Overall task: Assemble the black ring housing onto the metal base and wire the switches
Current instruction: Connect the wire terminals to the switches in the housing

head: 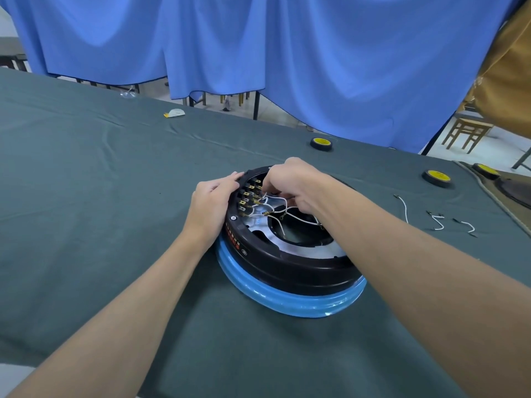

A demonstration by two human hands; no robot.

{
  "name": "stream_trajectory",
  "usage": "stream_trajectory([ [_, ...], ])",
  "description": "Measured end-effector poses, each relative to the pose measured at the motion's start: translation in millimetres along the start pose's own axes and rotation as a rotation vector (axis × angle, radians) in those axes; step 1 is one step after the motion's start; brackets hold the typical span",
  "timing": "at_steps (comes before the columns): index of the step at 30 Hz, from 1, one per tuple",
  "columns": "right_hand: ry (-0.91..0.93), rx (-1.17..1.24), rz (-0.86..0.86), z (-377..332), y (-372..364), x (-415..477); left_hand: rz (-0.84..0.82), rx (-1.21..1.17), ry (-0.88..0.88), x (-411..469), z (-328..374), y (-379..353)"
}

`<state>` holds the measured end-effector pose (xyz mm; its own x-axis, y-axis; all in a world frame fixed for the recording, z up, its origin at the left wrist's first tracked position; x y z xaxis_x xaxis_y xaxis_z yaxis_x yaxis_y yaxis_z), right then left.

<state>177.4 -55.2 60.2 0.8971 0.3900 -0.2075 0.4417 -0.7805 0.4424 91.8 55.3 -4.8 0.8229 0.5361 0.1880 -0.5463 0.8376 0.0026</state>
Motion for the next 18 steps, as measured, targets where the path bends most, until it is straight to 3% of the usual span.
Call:
stream_trajectory([
  [18, -0.025, 0.009, 0.015, -5.9, 0.0, -4.7, -0.024, -0.010, 0.002, -5.8, 5.1, -2.8],
])
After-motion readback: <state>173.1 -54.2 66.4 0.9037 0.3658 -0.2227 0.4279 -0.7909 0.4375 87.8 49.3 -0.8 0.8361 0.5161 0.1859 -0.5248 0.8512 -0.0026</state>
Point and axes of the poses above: each hand's wrist, its own x-axis towards the middle knuckle, its own y-axis out of the back of the hand, z = x × y, the point moved 2 cm from there along x, towards the middle knuckle, and after that the axes turned 8 degrees about x, right-handed, at the moved point
